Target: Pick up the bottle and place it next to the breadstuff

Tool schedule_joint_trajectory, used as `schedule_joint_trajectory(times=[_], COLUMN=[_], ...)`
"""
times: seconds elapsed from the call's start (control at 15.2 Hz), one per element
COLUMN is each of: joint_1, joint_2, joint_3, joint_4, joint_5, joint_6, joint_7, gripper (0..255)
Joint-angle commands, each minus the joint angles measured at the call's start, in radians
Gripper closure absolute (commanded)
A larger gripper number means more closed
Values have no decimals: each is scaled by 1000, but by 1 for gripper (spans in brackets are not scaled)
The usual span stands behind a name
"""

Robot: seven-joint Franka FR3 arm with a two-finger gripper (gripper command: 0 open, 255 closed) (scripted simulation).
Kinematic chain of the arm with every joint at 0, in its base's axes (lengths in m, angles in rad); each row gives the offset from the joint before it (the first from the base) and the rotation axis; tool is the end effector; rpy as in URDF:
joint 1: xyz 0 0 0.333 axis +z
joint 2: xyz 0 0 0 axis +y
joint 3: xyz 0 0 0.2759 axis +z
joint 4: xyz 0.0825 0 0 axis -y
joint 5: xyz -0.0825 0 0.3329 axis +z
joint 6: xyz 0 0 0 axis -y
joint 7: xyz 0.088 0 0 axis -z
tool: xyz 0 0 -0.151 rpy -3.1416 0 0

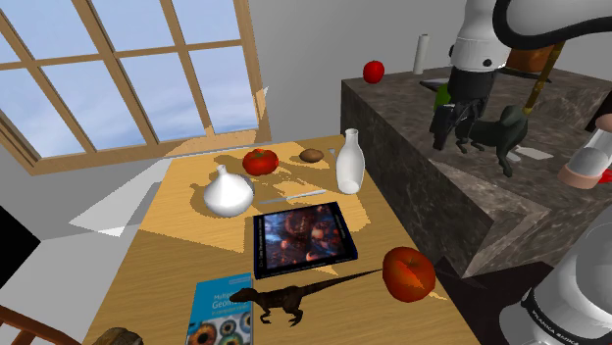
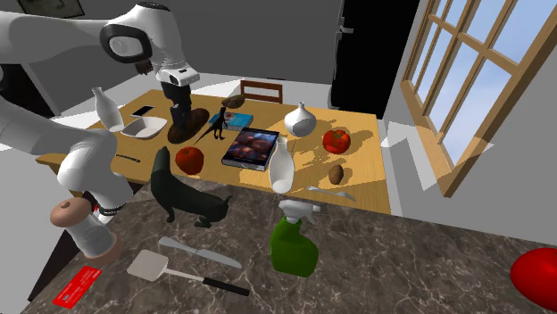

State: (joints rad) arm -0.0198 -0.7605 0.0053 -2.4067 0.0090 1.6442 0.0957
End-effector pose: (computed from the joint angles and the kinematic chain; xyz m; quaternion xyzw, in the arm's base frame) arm 0.2955 -0.0028 0.4958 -0.9984 0.0561 0.0011 0.0026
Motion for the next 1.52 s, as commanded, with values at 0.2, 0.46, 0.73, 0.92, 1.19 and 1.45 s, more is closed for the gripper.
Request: schedule_joint_trajectory(times=[0.2, 0.46, 0.73, 0.92, 1.19, 1.45], joint_1=[0, 1, 2, 3, 4, 3], joint_2=[109, 257, 407, 519, 669, 820], joint_3=[-8, -18, -26, -31, -37, -39], joint_4=[38, 106, 196, 276, 401, 548], joint_5=[-3, -4, -1, 3, 12, 22], joint_6=[83, 177, 253, 296, 335, 354], joint_7=[-15, -35, -55, -70, -90, -109], gripper=[0, 0, 0, 0, 0, 0])
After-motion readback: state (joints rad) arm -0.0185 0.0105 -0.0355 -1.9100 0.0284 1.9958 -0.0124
